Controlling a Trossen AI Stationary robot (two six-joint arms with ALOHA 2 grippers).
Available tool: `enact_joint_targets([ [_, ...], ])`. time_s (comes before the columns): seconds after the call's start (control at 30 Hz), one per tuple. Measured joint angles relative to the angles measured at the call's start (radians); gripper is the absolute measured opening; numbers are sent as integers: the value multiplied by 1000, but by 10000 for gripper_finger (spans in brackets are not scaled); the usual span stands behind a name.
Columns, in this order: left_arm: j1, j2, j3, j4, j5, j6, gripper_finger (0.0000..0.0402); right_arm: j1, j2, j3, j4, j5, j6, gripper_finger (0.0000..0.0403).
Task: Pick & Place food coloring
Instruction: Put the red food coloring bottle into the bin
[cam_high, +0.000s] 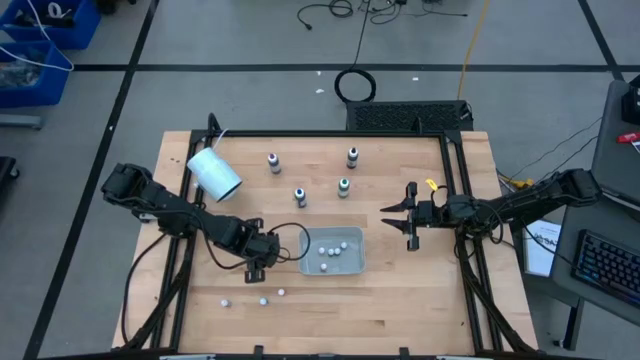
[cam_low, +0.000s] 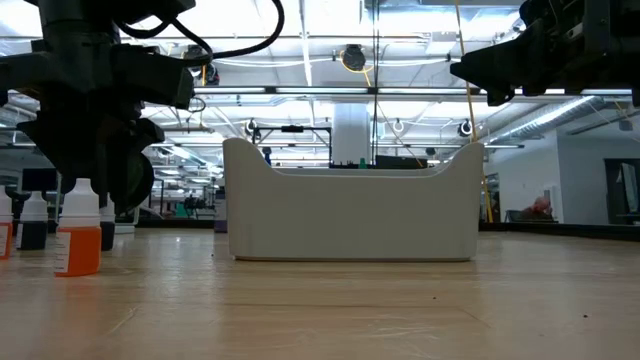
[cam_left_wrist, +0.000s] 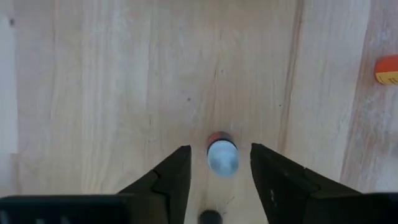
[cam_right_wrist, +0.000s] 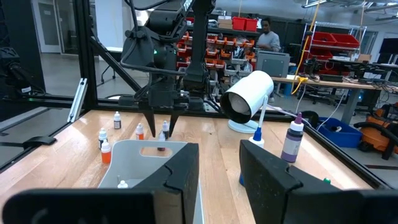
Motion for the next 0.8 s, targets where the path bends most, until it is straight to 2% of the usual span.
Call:
enact_joint_targets([
  [0.53,0,0,0,-7,5,-7,141,0,0,0,0,0,0,105],
  [0.8,5,60,0,-2,38,-12,156,0,0,0,0,0,0,105],
])
